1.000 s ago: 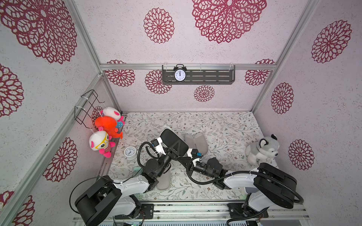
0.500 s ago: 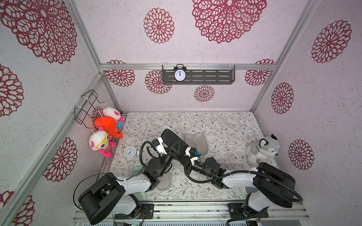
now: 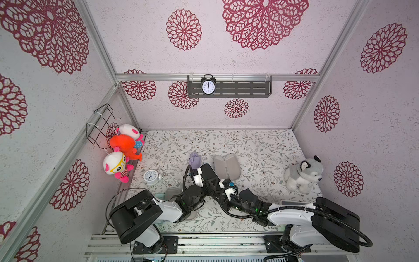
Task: Put umbrellas into zippered umbrella sleeves
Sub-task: Place the umbrella sleeve at the center of the board.
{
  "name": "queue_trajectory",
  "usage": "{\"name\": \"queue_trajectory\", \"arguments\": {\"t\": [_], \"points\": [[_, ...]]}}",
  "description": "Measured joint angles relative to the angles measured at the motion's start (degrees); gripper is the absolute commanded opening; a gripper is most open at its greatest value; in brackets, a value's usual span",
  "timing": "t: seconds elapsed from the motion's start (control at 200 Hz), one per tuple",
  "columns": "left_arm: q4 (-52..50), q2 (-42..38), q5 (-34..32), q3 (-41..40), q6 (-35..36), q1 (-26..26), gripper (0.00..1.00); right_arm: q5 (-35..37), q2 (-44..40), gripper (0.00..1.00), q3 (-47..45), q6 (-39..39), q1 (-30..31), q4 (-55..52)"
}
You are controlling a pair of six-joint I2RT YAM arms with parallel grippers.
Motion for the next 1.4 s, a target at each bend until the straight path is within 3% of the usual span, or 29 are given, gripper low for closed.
{"name": "queue_trajectory", "arguments": {"t": [0.16,0.365,0.5,0.67,0.906,1.051,1.231,1.401], "points": [[3.7,7.1,-1.2,-0.1,-2.3,-3.6,0.07,5.8,-4.8,0.39,-2.4,1.0,2.0,-8.3],[7.3,12.4,-2.1,0.0,-4.7,-7.0,0.27,11.5,-3.2,0.42,-2.4,2.4,6.1,-13.8],[8.5,14.2,-3.3,0.0,-6.2,-7.6,0.34,15.7,-1.3,0.43,-2.4,2.9,7.6,-14.1],[10.2,14.4,-5.6,-0.9,-7.0,-8.7,0.73,19.0,0.0,0.43,-1.9,3.4,8.7,-14.0],[4.2,7.9,-5.5,-1.3,-7.1,-9.4,1.00,20.5,-0.1,0.40,-2.2,4.1,8.9,-14.9],[-4.7,0.1,-4.0,-1.3,-6.0,-9.6,0.98,20.3,-1.2,0.40,-3.7,4.1,9.0,-15.1],[-29.8,-13.8,-3.7,2.4,-4.3,-10.0,0.98,21.0,-1.7,0.40,-5.3,4.4,9.0,-16.8],[-44.7,-23.0,-2.7,2.8,-2.8,-7.3,0.98,21.9,-2.9,0.40,-6.3,4.3,8.7,-18.2]]}}
